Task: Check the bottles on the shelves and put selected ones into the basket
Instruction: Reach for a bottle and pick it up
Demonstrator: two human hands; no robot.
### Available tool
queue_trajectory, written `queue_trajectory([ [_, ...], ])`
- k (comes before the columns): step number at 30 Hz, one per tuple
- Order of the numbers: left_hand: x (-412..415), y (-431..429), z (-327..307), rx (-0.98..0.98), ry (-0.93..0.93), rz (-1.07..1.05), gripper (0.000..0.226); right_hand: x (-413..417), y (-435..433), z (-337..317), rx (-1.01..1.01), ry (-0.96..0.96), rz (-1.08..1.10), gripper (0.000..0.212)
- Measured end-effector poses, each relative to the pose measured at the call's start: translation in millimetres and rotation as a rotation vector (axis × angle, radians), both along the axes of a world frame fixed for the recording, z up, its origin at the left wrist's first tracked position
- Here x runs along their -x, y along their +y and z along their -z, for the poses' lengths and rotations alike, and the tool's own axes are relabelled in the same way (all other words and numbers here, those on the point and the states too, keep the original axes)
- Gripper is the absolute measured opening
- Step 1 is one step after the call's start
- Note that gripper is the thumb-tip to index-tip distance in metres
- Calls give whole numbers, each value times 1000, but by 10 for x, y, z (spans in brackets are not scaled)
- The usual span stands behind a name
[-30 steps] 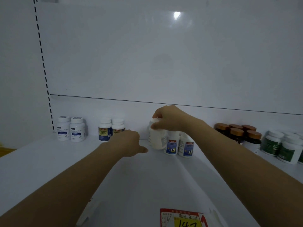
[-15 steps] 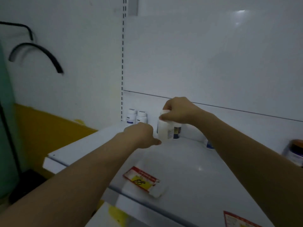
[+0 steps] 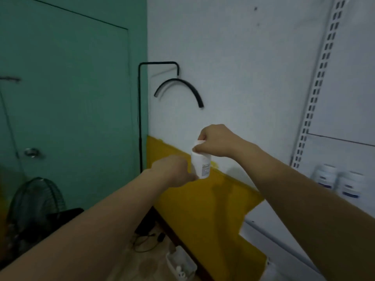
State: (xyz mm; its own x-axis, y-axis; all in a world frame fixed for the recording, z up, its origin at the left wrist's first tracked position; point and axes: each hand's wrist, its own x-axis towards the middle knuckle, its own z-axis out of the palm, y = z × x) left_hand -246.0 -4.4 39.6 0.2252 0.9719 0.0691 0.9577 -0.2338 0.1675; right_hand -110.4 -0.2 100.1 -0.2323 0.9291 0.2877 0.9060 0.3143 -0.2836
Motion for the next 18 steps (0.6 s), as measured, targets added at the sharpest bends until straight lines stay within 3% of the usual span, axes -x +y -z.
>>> queue_trajectory([
  [8,1089,1210,541,80,-32,-169,49,1112,1456,449,102,-98,-104,42],
  [18,1577,3027,1283,185,-28,-211,45,1487,3498,1067,251,-144,-73,42],
])
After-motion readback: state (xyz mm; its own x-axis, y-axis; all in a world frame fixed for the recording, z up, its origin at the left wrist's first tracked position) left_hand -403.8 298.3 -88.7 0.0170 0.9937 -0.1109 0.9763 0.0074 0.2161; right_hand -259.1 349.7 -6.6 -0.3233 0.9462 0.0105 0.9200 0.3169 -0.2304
